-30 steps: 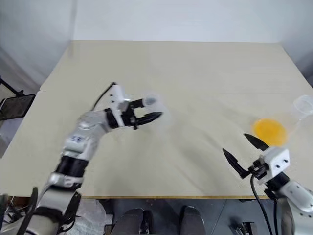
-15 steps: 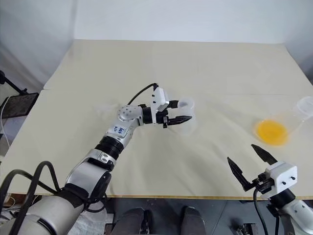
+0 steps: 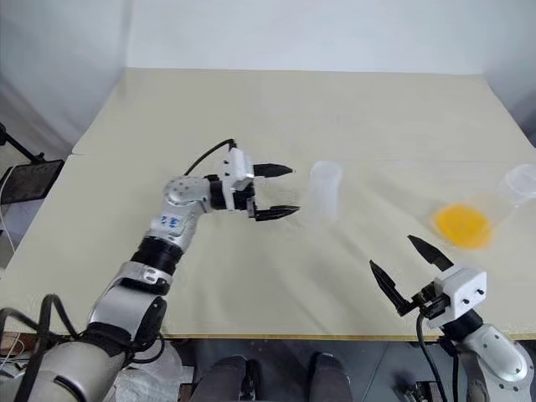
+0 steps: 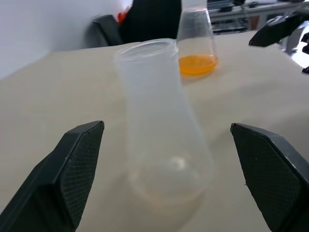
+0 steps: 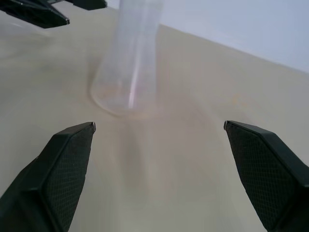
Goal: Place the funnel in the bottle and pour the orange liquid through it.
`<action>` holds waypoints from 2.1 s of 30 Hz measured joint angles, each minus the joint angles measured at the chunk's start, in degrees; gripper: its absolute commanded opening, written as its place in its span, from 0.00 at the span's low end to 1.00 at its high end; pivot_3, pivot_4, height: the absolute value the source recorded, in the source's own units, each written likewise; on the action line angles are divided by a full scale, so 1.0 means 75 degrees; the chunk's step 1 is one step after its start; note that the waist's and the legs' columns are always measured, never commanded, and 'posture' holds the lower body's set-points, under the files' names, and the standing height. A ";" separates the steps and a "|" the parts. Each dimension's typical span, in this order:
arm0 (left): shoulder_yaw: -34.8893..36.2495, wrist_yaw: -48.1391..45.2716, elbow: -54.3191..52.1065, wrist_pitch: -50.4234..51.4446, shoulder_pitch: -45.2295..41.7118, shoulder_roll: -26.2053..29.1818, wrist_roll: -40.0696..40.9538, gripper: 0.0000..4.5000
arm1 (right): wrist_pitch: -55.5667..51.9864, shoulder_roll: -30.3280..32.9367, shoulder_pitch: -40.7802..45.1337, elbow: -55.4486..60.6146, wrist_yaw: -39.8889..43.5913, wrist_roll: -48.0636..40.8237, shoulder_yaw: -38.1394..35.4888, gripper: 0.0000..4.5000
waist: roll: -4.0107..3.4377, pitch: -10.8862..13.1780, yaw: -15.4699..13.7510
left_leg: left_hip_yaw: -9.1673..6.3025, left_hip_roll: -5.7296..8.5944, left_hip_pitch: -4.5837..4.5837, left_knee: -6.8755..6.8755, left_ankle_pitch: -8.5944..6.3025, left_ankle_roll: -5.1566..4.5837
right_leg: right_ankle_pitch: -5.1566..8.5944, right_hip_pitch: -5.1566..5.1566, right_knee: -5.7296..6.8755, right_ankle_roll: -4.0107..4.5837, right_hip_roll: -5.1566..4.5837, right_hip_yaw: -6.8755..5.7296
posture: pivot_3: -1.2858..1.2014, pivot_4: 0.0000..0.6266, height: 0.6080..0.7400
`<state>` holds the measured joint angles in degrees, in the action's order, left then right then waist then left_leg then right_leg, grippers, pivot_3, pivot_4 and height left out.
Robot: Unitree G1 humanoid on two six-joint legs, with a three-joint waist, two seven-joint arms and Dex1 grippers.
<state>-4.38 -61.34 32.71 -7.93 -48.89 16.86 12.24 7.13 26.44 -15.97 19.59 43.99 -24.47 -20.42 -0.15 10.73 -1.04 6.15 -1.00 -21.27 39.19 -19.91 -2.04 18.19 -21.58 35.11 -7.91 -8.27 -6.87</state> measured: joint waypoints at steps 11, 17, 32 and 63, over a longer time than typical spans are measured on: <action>0.2795 0.2219 -0.4905 0.1807 0.4135 0.1706 0.0942 0.99 | -0.0676 0.0734 0.2734 -0.0933 0.1321 -0.0352 0.1351 1.00 | -0.0001 0.0001 0.0143 | -0.0052 -0.0017 0.0002 0.0008 -0.0001 -0.0003 | 0.0000 0.0006 0.0051 0.0000 -0.0037 -0.0026 | 0.52 0.24 1.00; 0.4267 0.3604 -0.6713 0.2180 0.7065 0.0854 0.1272 0.99 | -0.0953 0.0793 0.3658 -0.1402 0.1956 -0.0487 0.1899 1.00 | 0.0011 -0.0002 0.0110 | -0.0078 -0.0017 -0.0002 0.0013 -0.0004 -0.0006 | 0.0000 0.0023 0.0036 0.0001 -0.0041 -0.0039 | 0.52 0.24 1.00; 0.4055 0.4784 -0.7078 0.2155 0.7524 0.0345 0.1272 0.99 | -0.1127 0.0922 0.3690 -0.1641 0.2159 -0.0491 0.1834 1.00 | 0.0010 -0.0006 -0.0043 | -0.0070 -0.0011 -0.0003 0.0011 -0.0004 -0.0007 | -0.0001 0.0034 0.0011 0.0002 -0.0042 -0.0042 | 0.52 0.24 1.00; 0.2118 0.4991 -0.3926 0.2388 0.4164 0.0560 0.0395 0.99 | -0.1321 0.0889 0.2515 -0.0361 0.1077 -0.0512 0.1709 1.00 | 0.0011 -0.0007 -0.0035 | -0.0053 -0.0003 -0.0003 0.0005 -0.0003 -0.0005 | -0.0003 0.0011 0.0040 -0.0002 -0.0041 -0.0040 | 0.52 0.24 1.00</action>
<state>11.51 -23.91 3.27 9.98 -17.66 21.06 15.20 -2.77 33.11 2.89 16.88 52.06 -28.31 -7.60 -0.07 10.68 -1.31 5.76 -1.02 -21.29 39.23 -19.93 -2.08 18.17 -21.50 35.40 -7.92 -8.57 -7.17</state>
